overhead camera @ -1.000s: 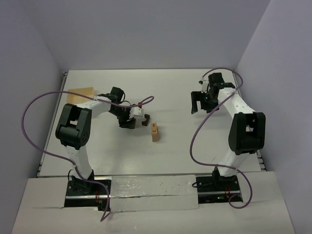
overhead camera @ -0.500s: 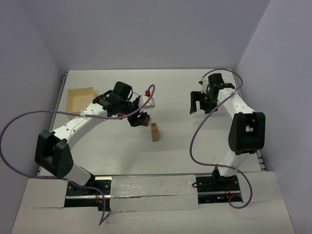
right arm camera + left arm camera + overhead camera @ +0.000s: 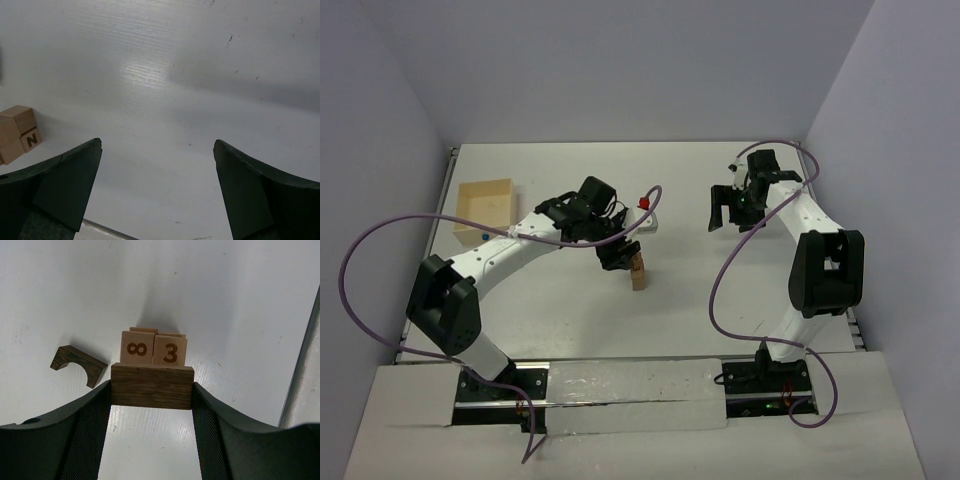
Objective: Build the wood block tower
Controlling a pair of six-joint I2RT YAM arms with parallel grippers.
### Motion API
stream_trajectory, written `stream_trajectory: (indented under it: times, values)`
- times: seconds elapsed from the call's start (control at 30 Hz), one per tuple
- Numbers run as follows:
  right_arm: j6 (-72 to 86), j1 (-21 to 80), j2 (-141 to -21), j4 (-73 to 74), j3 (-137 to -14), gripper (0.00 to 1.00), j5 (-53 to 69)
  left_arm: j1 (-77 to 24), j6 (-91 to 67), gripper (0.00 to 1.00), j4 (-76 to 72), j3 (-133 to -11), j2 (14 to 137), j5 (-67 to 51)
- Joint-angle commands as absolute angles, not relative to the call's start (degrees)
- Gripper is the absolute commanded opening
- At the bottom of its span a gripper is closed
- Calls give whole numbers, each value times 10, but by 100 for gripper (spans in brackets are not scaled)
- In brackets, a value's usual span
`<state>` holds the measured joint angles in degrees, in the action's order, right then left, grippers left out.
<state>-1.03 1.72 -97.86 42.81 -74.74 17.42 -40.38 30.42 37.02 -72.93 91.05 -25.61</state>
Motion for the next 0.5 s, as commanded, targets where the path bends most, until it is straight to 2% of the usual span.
stream_trajectory:
  times: [0.0, 0.47]
  values:
    - [-1, 13, -980, 411, -751, 100, 170, -420, 294, 22, 358, -764, 930, -247]
    - [-1, 14, -987, 416, -760, 100, 164, -436, 306, 30, 345, -779, 970, -230]
